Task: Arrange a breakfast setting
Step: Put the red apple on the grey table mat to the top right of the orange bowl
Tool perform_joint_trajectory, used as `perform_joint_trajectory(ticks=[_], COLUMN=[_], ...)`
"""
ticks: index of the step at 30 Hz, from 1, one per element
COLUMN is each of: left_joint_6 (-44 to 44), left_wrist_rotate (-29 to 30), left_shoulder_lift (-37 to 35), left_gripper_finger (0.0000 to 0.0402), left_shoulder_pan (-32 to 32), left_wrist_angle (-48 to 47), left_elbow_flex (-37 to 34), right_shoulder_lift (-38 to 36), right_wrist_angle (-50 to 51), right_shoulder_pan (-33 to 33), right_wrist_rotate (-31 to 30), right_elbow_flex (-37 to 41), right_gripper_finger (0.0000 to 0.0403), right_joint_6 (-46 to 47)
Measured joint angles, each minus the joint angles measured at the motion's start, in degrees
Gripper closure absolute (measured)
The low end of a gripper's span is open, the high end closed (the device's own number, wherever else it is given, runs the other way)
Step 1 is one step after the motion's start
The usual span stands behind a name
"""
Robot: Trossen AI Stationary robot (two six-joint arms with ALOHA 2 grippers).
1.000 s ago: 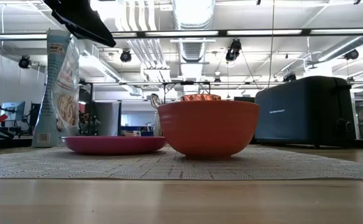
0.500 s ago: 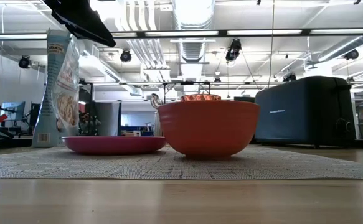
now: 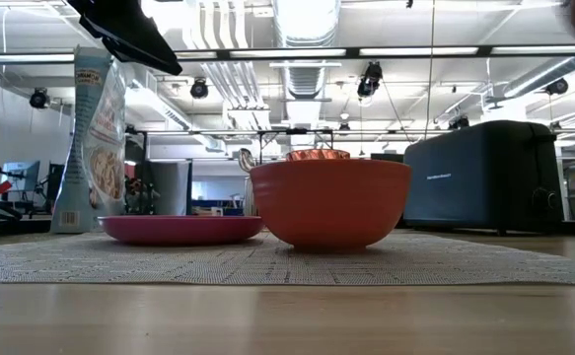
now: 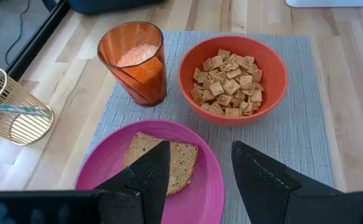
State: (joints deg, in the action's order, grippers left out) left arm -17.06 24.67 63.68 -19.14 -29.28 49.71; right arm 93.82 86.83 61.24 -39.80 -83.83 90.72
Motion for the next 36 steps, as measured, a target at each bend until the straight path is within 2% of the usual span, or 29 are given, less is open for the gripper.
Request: perform_joint_trajectory(ticks=[2, 4, 6, 9, 14, 20, 29, 31, 36], left_joint_6=[0.0, 0.0, 0.0, 0.0, 0.0, 0.0, 0.0, 0.0, 0.1], left_wrist_rotate=[0.0, 0.0, 0.0, 0.0, -0.1, -0.1, -0.2, -0.2, -0.2], left_shoulder_lift=[0.0, 0.0, 0.0, 0.0, 0.0, 0.0, 0.0, 0.0, 0.0], left_gripper_finger=[0.0246, 0.0246, 0.0246, 0.0246, 0.0246, 0.0246, 0.0246, 0.0246, 0.0246], left_shoulder_pan=[0.0, 0.0, 0.0, 0.0, 0.0, 0.0, 0.0, 0.0, 0.0], left_wrist_angle=[0.0, 0.0, 0.0, 0.0, -0.5, -1.0, -2.1, -2.1, -2.1], left_elbow_flex=[0.0, 0.0, 0.0, 0.0, 0.0, 0.0, 0.0, 0.0, 0.0], right_shoulder_lift=[0.0, 0.0, 0.0, 0.0, 0.0, 0.0, 0.0, 0.0, 0.0], right_wrist_angle=[-0.2, -0.2, -0.8, -4.2, -14.5, -22.3, -25.7, -31.0, -46.3], right_shoulder_pan=[-1.1, -3.2, -6.3, -11.6, -20.9, -27.7, -28.6, -28.7, -29.1], right_wrist_rotate=[-11.0, -18.7, -24.7, -30.3, -31.8, -31.8, -32.2, -32.8, -33.9], right_elbow_flex=[0.3, 0.9, 1.4, 3.0, 7.1, 14.2, 25.9, 28.8, 34.9], right_gripper_finger=[0.0267, 0.0268, 0.0268, 0.0269, 0.0269, 0.0269, 0.0270, 0.0270, 0.0270], right_joint_6=[1.1, 2.9, 4.2, 2.7, -3.2, -1.4, 16.8, 17.2, 10.5])
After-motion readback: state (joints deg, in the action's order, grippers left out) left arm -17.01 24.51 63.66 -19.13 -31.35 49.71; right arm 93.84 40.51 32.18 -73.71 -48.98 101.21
